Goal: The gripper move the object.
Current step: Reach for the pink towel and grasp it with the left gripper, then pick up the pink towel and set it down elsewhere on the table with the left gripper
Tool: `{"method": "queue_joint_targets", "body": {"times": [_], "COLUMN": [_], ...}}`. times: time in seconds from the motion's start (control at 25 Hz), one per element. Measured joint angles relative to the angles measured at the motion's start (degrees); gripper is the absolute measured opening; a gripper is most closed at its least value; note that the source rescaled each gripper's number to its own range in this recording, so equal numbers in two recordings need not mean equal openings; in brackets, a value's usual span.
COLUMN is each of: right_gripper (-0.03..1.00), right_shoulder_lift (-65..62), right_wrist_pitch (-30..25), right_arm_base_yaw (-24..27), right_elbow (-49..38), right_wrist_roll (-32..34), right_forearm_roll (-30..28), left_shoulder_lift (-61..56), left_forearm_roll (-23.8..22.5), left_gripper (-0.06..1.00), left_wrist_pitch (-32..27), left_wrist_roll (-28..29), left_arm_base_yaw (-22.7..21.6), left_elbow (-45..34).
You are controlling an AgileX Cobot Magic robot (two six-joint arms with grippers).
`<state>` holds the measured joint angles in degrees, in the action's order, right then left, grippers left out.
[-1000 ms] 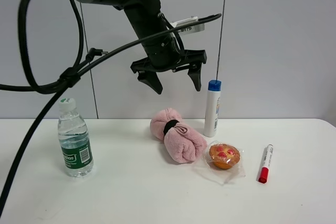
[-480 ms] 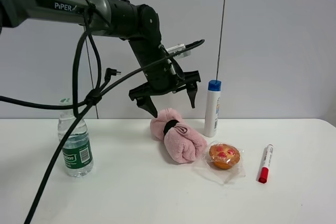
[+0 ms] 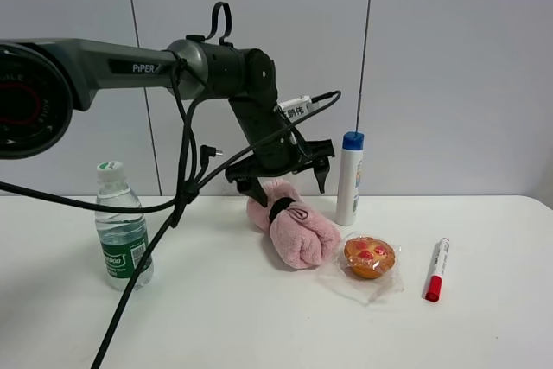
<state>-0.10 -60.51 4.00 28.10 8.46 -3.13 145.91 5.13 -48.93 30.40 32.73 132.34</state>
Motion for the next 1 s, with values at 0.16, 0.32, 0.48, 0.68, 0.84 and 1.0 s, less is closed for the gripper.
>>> {"method": "queue_joint_targets", "body": {"times": [0.16,0.32,0.48,0.68,0.84,1.0], "right_gripper": [1.00,1.00,1.00,1.00,1.00,1.00], "right_shoulder_lift": [0.00,0.00,0.00,0.00,0.00,0.00], "right_wrist_pitch": [0.04,0.04,0.04,0.04,0.04,0.04], "right_arm_base_yaw": [0.00,0.00,0.00,0.00,0.00,0.00], "right_elbow": [0.00,0.00,0.00,0.00,0.00,0.00], "right_wrist_roll": [0.00,0.00,0.00,0.00,0.00,0.00], "right_forearm_roll": [0.00,0.00,0.00,0.00,0.00,0.00], "left_shoulder_lift": [2.25,3.41,4.02,4.42,4.49,4.52], "left_forearm_roll": [-4.00,-5.13,-5.65,-6.95,-6.83,-6.51], "left_gripper": [0.99,0.99,0.96,0.47,0.00,0.00], "left_wrist_pitch": [-0.33,-0.71,-0.13,0.71,0.77,0.65], "left_wrist_roll": [0.64,1.11,1.30,0.50,-4.20,-10.23], "left_arm_base_yaw": [0.00,-0.12,-0.12,-0.12,-0.12,-0.12], "left_elbow": [0.31,0.31,0.38,0.38,0.45,0.45]}}
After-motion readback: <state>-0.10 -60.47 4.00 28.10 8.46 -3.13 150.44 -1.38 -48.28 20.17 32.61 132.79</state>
